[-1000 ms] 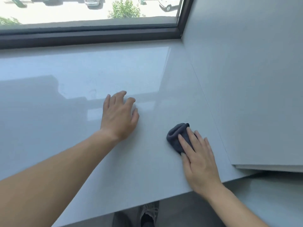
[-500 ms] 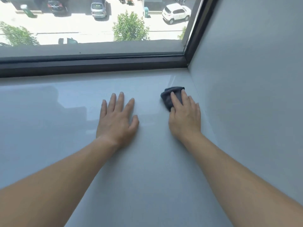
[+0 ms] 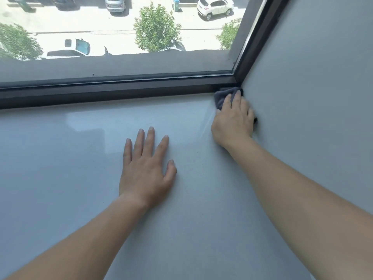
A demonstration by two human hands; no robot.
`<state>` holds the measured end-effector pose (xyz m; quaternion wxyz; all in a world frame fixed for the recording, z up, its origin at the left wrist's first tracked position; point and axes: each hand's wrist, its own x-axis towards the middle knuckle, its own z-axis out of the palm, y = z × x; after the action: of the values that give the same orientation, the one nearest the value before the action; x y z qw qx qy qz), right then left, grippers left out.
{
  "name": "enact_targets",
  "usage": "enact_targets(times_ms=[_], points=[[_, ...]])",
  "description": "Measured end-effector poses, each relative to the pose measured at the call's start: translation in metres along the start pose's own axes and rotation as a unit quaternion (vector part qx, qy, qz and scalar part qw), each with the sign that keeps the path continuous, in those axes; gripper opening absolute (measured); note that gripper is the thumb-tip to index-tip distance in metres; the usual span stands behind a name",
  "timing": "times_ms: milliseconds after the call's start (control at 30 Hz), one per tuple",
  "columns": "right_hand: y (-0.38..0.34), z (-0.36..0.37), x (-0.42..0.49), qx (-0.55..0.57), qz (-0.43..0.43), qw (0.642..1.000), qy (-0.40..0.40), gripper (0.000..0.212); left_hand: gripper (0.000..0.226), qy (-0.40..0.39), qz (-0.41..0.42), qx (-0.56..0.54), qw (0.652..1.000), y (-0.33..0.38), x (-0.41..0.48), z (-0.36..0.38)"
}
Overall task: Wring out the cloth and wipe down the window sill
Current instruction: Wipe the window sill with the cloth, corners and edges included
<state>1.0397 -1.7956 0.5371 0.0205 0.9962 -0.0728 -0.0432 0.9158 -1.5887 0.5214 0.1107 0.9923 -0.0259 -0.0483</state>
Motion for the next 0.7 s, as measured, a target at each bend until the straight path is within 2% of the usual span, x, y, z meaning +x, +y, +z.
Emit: enact_targets(times_ms=[100, 233, 367, 467, 500, 600, 633, 700], points=[[0.0, 0.002, -0.014, -0.02, -0.044, 0.999, -0.007, 0.064, 0.068, -0.002, -0.002, 0.001, 1.0, -0.001, 0.0, -0.001], [0.012, -0.005, -0.014, 0.003, 0.001, 1.0, -0.025, 0.066, 0.068, 0.0, 0.003, -0.003, 1.0, -0.001, 0.001, -0.001], [0.021, 0.009, -0.051, 0.022, 0.018, 0.999, 0.024, 0.067, 0.068, -0.001, 0.001, -0.004, 1.0, 0.001, 0.001, -0.002], [0.017, 0.009, -0.048, 0.045, 0.036, 0.998, 0.02, 0.067, 0.069, 0.001, 0.001, -0.005, 1.0, 0.001, 0.002, -0.003], [0.011, 0.007, -0.043, 0.057, 0.018, 0.998, 0.016, 0.067, 0.069, 0.001, 0.001, -0.004, 1.0, 0.001, 0.003, -0.003], [0.003, 0.01, -0.038, 0.037, -0.121, 0.992, 0.015, 0.063, 0.069, 0.001, -0.001, -0.001, 1.0, 0.001, 0.002, -0.002], [0.006, 0.011, -0.037, 0.022, -0.144, 0.989, 0.015, 0.062, 0.069, 0.001, -0.002, 0.0, 1.0, 0.001, 0.002, -0.002], [0.018, 0.01, -0.034, -0.006, -0.096, 0.995, 0.015, 0.064, 0.069, -0.003, 0.001, 0.004, 1.0, 0.001, 0.002, -0.002]])
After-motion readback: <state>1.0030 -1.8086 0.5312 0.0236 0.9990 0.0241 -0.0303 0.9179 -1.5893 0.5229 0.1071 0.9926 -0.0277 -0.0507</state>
